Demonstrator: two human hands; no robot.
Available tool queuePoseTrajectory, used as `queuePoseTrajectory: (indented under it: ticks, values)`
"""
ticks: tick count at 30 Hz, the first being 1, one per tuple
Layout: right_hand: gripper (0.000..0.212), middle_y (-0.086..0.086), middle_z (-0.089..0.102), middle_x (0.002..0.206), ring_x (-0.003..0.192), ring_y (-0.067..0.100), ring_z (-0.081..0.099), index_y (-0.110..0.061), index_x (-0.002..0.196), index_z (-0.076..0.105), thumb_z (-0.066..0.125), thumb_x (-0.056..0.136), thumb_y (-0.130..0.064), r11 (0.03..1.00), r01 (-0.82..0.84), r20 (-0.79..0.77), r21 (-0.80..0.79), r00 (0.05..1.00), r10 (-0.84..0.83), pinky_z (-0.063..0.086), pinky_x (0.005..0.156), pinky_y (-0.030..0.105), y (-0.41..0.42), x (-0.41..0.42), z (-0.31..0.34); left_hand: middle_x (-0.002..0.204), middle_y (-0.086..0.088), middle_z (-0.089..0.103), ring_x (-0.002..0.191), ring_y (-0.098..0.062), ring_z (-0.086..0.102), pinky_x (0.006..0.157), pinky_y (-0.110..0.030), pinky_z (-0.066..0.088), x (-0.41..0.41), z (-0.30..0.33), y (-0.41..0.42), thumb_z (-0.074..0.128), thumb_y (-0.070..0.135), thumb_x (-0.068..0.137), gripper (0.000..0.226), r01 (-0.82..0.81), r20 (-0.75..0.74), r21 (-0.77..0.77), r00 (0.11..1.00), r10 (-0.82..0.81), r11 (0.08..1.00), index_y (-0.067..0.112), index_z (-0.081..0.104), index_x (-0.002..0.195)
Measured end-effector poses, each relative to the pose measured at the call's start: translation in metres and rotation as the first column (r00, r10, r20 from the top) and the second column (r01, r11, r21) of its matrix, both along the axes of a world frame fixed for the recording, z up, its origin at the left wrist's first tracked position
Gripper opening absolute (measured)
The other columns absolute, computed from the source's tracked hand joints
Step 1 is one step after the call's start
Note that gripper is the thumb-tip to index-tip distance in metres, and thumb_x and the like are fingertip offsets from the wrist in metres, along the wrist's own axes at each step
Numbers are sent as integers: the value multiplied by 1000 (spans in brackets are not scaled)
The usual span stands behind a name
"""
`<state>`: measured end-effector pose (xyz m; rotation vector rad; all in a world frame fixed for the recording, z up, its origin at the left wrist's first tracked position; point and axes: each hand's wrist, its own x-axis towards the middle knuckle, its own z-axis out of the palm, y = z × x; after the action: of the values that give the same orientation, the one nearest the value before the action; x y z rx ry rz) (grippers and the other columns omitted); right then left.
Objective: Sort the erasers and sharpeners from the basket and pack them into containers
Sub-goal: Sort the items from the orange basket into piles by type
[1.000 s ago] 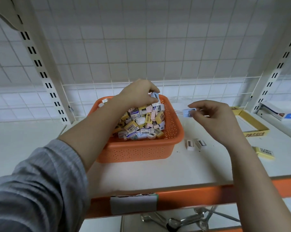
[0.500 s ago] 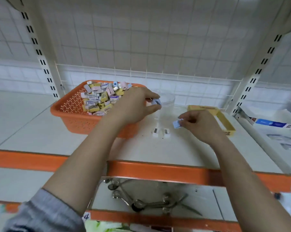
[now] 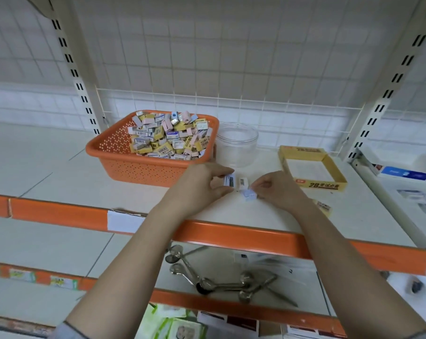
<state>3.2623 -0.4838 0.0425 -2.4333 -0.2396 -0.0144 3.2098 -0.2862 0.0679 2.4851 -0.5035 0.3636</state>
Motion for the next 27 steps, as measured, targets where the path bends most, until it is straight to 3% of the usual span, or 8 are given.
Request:
queuePoseTrajectory:
  ticks: [2, 5, 7, 11, 14, 18, 22, 27]
  values:
    - [16, 4, 70, 81, 74, 11, 59, -8, 86, 74, 58, 87, -10, 999, 35, 31, 38, 999, -36, 39, 59, 6, -5, -6, 3, 120, 2, 64, 101, -6, 58, 86, -16, 41, 2, -8, -3, 69, 23, 83, 40, -6, -44, -13, 999, 6, 1000, 17, 62, 122]
    - [16, 4, 68, 77, 81, 20, 63, -7, 88, 72, 57, 89, -13, 991, 85, 79, 99, 992, -93, 44, 71, 24, -13, -16, 9, 120, 1, 64, 102, -9, 58, 87, -19, 44, 9, -19, -10, 65, 24, 85, 40, -22, -101, 7, 995, 23, 1000, 19, 61, 124]
    - [17, -5, 64, 77, 82, 14, 59, -11, 90, 72, 57, 91, -17, 989, 120, 119, 89, 984, -130, 38, 67, 22, -19, -23, 11, 121, 0, 63, 103, -10, 58, 84, -14, 40, 13, -25, -15, 64, 23, 85, 40, -38, -131, 25, 990, 41, 999, 19, 60, 125]
    - [17, -5, 62, 81, 77, 10, 53, -13, 93, 72, 57, 92, -19, 990, 141, 230, 28, 962, -144, 33, 59, 14, -31, -32, 13, 113, -3, 66, 96, -13, 60, 76, -13, 38, 15, -36, -21, 64, 21, 84, 34, -55, -162, 25, 985, 58, 998, 19, 65, 118]
    - [16, -7, 62, 78, 73, 9, 54, -14, 94, 72, 57, 92, -20, 992, 124, 256, -5, 959, -119, 35, 58, 4, -36, -35, 10, 111, -2, 66, 90, -10, 58, 78, -15, 40, 15, -40, -22, 68, 24, 83, 34, -56, -151, 7, 987, 57, 998, 19, 67, 116]
    - [16, -7, 64, 79, 76, 10, 59, -15, 97, 72, 57, 92, -20, 997, 77, 263, -25, 962, -67, 40, 67, 16, -35, -36, 11, 112, 4, 65, 86, -5, 57, 77, -17, 43, 8, -29, -18, 66, 32, 84, 35, -73, -128, -25, 989, 69, 997, 21, 65, 117]
    - [17, -4, 67, 81, 77, 13, 61, -16, 101, 71, 57, 92, -18, 999, -14, 280, -36, 960, 23, 49, 75, 27, -27, -33, 20, 103, 8, 69, 80, 1, 58, 76, -16, 47, -7, -1, -6, 59, 24, 91, 23, -36, -25, -64, 999, 34, 997, 20, 69, 110]
    - [20, -7, 66, 83, 77, 7, 59, -19, 107, 70, 56, 92, -18, 989, -133, 344, -61, 928, 146, 49, 77, 25, 1, -19, 42, 93, 17, 64, 81, 11, 56, 73, -1, 41, -8, 35, 23, 59, 20, 90, 19, 2, 34, -80, 999, 1, 997, 23, 70, 106]
